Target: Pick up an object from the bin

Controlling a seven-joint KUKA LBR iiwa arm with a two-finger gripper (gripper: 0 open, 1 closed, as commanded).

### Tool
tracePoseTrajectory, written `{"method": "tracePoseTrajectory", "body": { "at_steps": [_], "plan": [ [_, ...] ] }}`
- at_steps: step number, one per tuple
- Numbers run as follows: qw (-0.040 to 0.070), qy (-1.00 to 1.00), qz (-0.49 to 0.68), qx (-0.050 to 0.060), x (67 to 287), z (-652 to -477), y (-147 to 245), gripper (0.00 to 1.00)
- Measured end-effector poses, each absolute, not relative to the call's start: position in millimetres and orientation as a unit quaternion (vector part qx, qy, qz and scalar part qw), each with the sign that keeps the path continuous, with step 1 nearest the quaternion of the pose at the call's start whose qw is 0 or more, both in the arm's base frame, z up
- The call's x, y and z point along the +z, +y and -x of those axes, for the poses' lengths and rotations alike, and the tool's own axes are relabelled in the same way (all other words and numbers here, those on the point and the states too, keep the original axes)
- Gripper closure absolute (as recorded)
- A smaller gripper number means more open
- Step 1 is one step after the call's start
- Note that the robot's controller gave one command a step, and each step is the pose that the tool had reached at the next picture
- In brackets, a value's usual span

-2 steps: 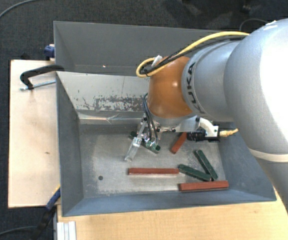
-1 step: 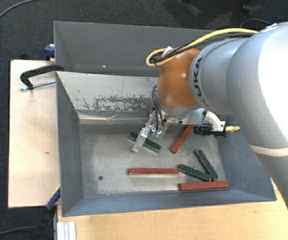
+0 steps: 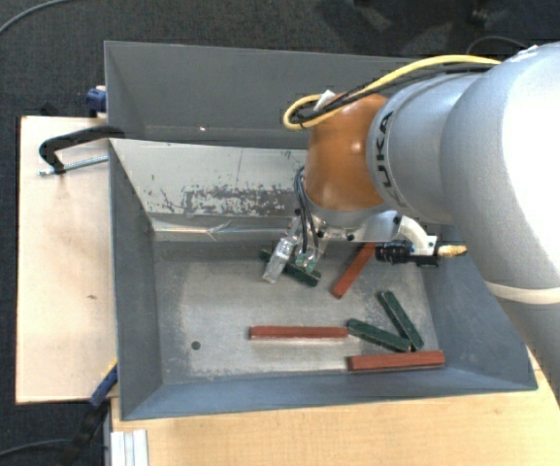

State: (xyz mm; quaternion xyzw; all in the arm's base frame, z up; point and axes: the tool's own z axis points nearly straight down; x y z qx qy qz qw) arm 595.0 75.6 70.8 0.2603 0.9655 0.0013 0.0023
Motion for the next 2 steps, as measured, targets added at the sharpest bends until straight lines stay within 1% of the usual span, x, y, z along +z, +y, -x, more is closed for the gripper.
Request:
{"method": "tracePoseTrajectory", "body": {
  "at_steps": [1, 2],
  "plan": [
    [0.007, 0.97, -0.245, 0.003, 202.0, -588.1, 81.1, 1.0],
    [0.002, 0.97, -0.245, 0.001, 196.8, -586.4, 80.7, 0.0]
  ]
}}
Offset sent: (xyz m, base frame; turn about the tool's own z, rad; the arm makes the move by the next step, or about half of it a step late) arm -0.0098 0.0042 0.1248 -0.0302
